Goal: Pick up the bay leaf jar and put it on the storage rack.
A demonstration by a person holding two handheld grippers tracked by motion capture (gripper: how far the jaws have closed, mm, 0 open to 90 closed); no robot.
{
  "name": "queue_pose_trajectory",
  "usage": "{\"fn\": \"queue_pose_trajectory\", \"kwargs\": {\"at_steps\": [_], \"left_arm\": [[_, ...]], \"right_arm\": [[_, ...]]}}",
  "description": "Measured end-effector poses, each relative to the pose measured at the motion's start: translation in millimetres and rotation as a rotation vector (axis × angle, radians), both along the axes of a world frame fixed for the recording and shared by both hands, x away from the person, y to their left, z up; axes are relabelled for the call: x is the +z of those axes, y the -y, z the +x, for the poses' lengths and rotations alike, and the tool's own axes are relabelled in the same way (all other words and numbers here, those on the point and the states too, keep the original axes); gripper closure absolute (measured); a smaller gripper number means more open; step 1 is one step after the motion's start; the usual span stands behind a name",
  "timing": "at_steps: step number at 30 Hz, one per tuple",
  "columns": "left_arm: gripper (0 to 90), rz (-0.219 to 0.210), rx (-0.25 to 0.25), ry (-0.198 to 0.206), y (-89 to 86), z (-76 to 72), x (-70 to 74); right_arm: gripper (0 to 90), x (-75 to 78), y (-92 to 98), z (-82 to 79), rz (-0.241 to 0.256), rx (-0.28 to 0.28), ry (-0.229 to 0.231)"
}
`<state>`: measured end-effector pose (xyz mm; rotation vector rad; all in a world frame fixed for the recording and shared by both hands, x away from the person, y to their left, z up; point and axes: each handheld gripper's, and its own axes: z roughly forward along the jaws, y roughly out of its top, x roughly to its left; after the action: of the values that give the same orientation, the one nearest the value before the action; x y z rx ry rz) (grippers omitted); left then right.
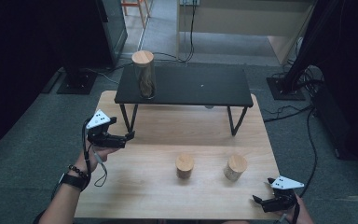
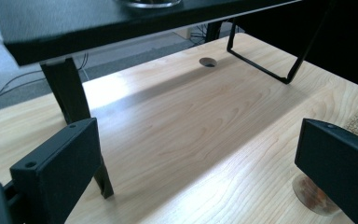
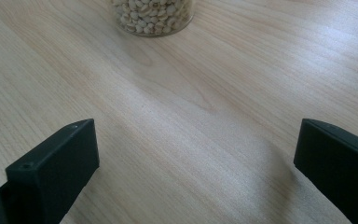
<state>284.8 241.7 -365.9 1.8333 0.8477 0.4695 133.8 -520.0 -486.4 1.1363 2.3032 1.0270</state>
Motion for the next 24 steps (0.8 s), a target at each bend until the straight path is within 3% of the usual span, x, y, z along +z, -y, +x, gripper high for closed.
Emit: {"fn": "queue_pose_trajectory", "kwargs": {"at_steps": [9,24], "left_arm": [[0.4,0.006,0.009,0.003,-5.3,-6.6,-10.9],[0.4,-0.011,0.002,-0.024,-10.8,-12.8,-33.7]], "right_arm": [[0.0,-0.1,0.0,-0.1,0.001,-0.002,0.000],[0.0,0.0,-0.9,-0.5,-0.003,-0.005,0.001]]}}
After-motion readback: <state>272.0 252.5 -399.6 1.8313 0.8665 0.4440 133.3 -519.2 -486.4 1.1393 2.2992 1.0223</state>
